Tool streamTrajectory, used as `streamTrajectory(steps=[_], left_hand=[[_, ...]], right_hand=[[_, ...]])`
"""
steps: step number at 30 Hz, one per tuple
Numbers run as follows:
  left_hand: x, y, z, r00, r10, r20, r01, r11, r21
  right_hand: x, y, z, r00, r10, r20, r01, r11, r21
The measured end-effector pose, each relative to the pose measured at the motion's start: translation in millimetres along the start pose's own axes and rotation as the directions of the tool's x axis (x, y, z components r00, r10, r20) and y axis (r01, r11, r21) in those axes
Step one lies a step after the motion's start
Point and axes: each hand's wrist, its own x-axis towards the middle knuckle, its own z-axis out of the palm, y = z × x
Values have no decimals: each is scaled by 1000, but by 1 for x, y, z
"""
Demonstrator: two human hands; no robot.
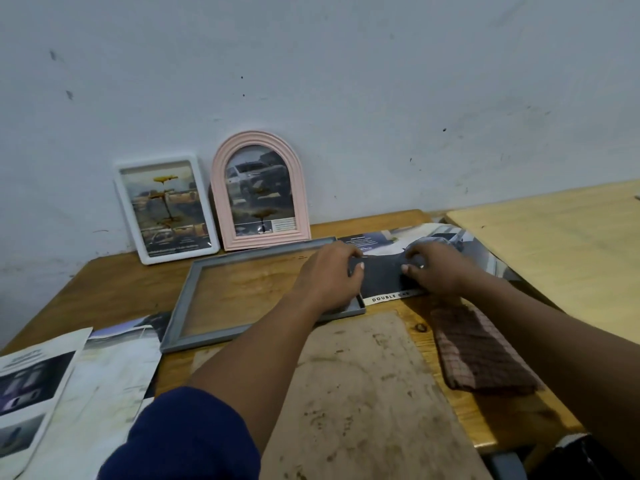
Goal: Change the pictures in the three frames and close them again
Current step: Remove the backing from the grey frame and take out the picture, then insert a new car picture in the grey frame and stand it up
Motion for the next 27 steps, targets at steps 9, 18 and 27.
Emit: streamTrajectory(steps=[9,18,27], left_hand=[[-69,-87,-80,961,-256,-101,264,961,79],[-187,-162,-159,830,-528,-177,545,836,64],[-271,-212,-162,765,-638,-81,637,734,237]], right_hand=[[-4,-118,19,979,-204,16,200,970,139],[-32,-287,87,856,-498,134,480,865,147],[-54,-359,143,804,-500,322,553,828,-93]])
